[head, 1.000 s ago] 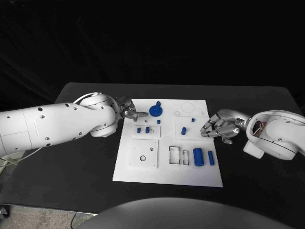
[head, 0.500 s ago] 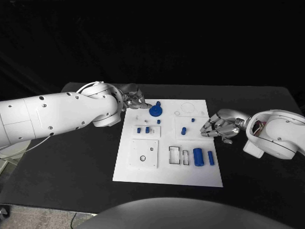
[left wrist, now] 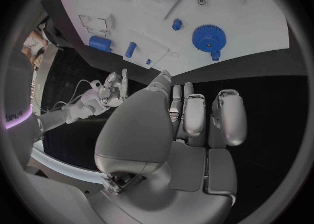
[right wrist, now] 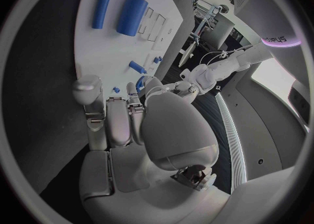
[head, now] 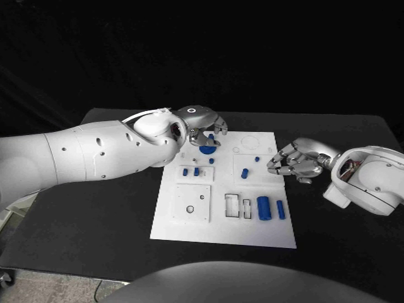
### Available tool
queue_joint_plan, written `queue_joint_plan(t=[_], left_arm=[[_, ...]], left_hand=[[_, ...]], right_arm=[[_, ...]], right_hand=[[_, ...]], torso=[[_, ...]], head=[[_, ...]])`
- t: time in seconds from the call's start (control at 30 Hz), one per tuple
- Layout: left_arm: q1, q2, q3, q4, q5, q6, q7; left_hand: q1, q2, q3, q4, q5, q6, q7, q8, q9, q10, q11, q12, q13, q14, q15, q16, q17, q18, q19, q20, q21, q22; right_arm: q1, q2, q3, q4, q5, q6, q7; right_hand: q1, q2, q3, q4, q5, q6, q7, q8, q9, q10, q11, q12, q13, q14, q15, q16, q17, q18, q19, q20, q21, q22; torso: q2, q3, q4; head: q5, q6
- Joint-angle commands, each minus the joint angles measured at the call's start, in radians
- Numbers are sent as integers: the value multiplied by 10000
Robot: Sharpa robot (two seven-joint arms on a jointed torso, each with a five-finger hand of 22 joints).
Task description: Assemble the parts on the task board
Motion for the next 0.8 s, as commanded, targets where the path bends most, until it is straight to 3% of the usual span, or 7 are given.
queue_joint_plan(t=[0.03,0.4,0.8], left_arm=[[-141,177,2,-240,-1939,336,718],[-478,494,11,-570,-2265,1304,222],[-658,531,14,-727,-2159,1629,-92]], left_hand=[[-25,-143,50,-54,13,-47,-97,-134,-159,41,87,25,-80,-40,54,-19,-45,-11,-13,-52,-28,1889],[-357,-250,81,-100,176,58,18,-308,-523,205,184,702,253,-69,120,27,-175,-17,28,-5,-26,1918],[-518,-182,252,-202,436,310,155,-285,-699,-177,279,473,25,-1,216,188,-140,-30,83,45,11,1941]], right_arm=[[-3,-50,2,76,-273,-1144,927],[-3,-152,2,114,-217,-1714,1359],[-3,-123,2,88,-108,-1670,1406]], right_hand=[[7,-120,17,61,-98,79,-8,65,-21,361,-161,78,212,156,-5,123,78,-90,131,-27,181,1020],[28,-171,26,78,-236,100,-24,59,-34,438,-179,134,277,225,-27,235,174,-124,231,-53,404,1066],[46,-126,71,108,-192,155,-38,78,-33,433,-190,125,264,227,-35,216,151,-119,237,-64,370,1057]], torso=[[-2,11,10],[-21,12,34],[-15,4,23]], head=[[-31,2],[-98,2],[-123,2]])
